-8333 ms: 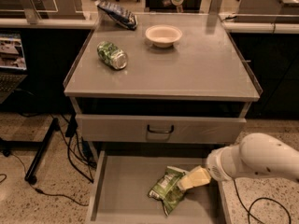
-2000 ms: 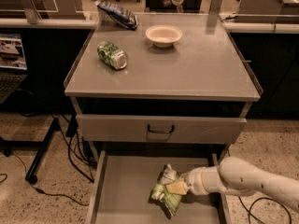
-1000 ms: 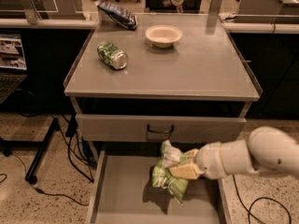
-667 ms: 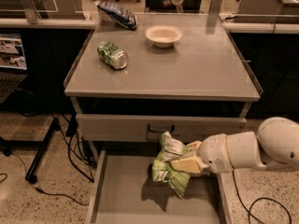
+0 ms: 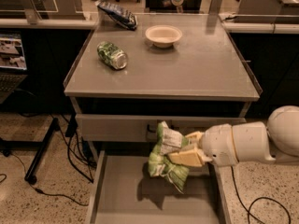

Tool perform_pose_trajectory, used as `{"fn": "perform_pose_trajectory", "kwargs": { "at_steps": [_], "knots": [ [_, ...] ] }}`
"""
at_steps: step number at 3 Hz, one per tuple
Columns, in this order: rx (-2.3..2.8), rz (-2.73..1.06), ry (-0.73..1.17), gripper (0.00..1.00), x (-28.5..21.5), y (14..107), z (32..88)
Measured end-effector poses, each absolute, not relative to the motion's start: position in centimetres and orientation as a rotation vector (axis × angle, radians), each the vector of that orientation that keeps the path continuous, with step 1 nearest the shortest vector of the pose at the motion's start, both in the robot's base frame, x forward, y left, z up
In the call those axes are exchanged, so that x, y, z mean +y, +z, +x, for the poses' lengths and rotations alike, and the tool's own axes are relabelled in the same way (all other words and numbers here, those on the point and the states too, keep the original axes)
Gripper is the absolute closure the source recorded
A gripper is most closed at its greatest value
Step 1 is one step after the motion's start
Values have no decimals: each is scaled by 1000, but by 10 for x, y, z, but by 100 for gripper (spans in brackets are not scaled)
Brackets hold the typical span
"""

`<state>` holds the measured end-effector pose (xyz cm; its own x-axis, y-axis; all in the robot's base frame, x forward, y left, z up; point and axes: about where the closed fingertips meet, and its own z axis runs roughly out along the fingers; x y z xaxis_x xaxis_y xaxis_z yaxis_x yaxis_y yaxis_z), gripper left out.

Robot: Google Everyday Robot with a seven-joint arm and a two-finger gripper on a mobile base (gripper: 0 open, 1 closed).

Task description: Pick green jalapeno chip bag from middle drawer and place on counter

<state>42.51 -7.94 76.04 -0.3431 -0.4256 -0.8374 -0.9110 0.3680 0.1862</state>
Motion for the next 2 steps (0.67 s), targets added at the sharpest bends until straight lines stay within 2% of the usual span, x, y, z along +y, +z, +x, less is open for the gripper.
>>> {"fn": "perform_pose_trajectory", "kwargs": {
  "at_steps": [2],
  "knots": [
    [1718,-1218,818,100,-60,882,433]
  ]
}}
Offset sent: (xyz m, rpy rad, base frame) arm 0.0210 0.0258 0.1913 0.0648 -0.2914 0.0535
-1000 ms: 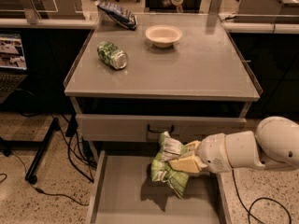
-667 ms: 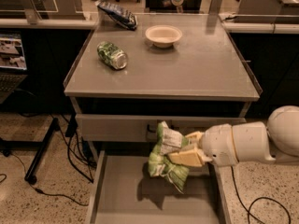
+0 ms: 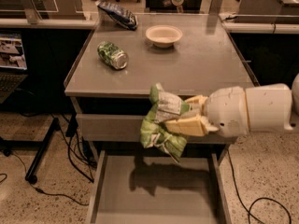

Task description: Pick green jalapeno chip bag from middle drawer and place on counter

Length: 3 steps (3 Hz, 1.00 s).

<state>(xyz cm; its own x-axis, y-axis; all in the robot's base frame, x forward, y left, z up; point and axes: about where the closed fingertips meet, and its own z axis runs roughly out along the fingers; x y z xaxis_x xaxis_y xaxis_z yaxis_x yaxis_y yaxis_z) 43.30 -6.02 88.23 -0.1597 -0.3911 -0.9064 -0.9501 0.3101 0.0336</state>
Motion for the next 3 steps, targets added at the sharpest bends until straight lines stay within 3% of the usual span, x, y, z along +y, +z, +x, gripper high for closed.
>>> {"fn": "perform_pose_trajectory", "kwargs": {
  "at_steps": [2,3],
  "knots": [
    [1769,-1077,686,100,-54,928,497],
    [1757,-1080,690,100,-50,929,497]
  ]
}}
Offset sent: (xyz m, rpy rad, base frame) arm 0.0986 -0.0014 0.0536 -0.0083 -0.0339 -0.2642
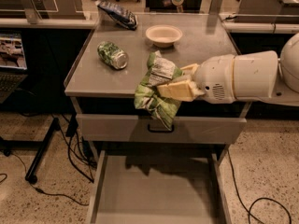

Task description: Pick green jalapeno chip bag from middle drawer and place on counter

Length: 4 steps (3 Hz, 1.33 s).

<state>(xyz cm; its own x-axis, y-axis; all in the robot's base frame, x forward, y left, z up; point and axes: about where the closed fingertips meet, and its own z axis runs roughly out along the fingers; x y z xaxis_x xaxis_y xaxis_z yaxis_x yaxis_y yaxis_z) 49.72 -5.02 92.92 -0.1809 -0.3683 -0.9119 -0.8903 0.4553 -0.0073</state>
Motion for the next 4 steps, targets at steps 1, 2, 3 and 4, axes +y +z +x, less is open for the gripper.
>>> {"fn": "perform_pose_trajectory", "kwargs": {
  "at_steps": [1,2,3,4],
  "knots": [
    [1757,-1080,690,100,-50,929,497],
    [1723,-1081,681,100,-66,938,523],
    [1702,-1007,664,100,-95,940,558],
    [1708,-900,624,100,-122,938,587]
  ]
}}
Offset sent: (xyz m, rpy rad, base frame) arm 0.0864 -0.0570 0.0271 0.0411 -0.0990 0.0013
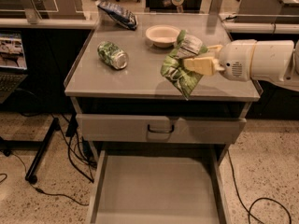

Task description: Pick green jalapeno chip bag from middle drawer and place on counter

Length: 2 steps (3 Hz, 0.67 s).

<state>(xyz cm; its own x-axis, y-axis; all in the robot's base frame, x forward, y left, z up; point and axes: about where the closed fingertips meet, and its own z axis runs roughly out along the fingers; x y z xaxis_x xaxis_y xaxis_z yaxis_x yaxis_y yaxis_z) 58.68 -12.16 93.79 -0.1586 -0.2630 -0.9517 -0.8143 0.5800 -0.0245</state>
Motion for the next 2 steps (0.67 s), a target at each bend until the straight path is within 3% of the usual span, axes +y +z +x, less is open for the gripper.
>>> {"fn": "perform_pose_trajectory", "kwargs": {
  "at_steps": [2],
  "knots": [
    [1781,-660,498,100,-156,928,638]
  ]
}}
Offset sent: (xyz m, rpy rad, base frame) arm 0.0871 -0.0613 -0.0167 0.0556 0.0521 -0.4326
